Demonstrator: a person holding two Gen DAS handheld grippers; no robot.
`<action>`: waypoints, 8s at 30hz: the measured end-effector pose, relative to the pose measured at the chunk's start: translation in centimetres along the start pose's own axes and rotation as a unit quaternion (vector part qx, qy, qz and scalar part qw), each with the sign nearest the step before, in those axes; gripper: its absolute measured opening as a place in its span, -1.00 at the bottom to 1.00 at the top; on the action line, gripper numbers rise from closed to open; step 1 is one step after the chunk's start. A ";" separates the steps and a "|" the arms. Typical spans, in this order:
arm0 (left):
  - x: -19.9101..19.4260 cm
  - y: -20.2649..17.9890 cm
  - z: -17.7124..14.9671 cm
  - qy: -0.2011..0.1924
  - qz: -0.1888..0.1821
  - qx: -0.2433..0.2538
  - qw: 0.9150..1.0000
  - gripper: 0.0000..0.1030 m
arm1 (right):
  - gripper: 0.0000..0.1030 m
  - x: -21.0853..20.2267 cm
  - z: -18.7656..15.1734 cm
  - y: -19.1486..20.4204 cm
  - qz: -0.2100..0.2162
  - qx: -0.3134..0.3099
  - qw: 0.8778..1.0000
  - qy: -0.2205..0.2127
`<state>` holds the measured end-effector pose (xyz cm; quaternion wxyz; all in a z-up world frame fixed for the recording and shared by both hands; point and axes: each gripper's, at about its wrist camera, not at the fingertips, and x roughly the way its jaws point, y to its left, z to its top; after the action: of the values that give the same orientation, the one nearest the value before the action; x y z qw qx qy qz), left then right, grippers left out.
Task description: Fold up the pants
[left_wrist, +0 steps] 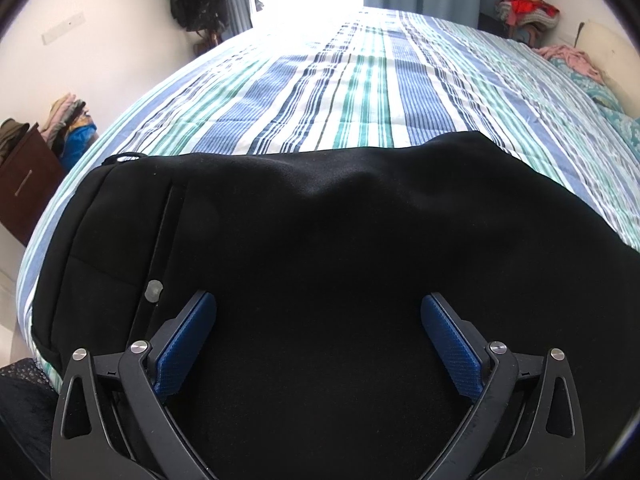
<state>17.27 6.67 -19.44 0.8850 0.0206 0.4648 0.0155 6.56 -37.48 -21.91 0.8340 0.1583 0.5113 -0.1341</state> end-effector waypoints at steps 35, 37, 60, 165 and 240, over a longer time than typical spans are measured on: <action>-0.2 0.0 -0.2 -0.019 0.001 -0.002 1.000 0.99 | 1.00 -0.5 0.1 0.2 0.000 0.008 1.000 -0.014; -0.5 0.1 -0.2 -0.019 -0.001 -0.002 1.000 0.98 | 0.99 -0.7 0.2 0.2 0.003 0.011 1.000 -0.017; -6.3 -4.3 0.0 -0.011 -0.086 0.039 0.995 0.97 | 0.33 -4.1 6.7 -26.6 0.119 0.123 0.984 0.051; -7.2 -14.9 -2.6 0.009 -0.238 0.165 0.957 0.36 | 0.61 -4.3 -3.9 11.9 0.258 -0.067 0.963 0.038; -6.4 9.9 2.7 0.004 -0.158 -0.214 0.964 0.68 | 0.48 -7.1 -3.1 5.1 0.241 0.077 0.967 -0.045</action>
<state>15.71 16.17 -12.13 0.8584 -0.2428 0.4512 -0.0257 2.92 -31.12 -16.23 0.8490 0.3341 0.4085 0.0247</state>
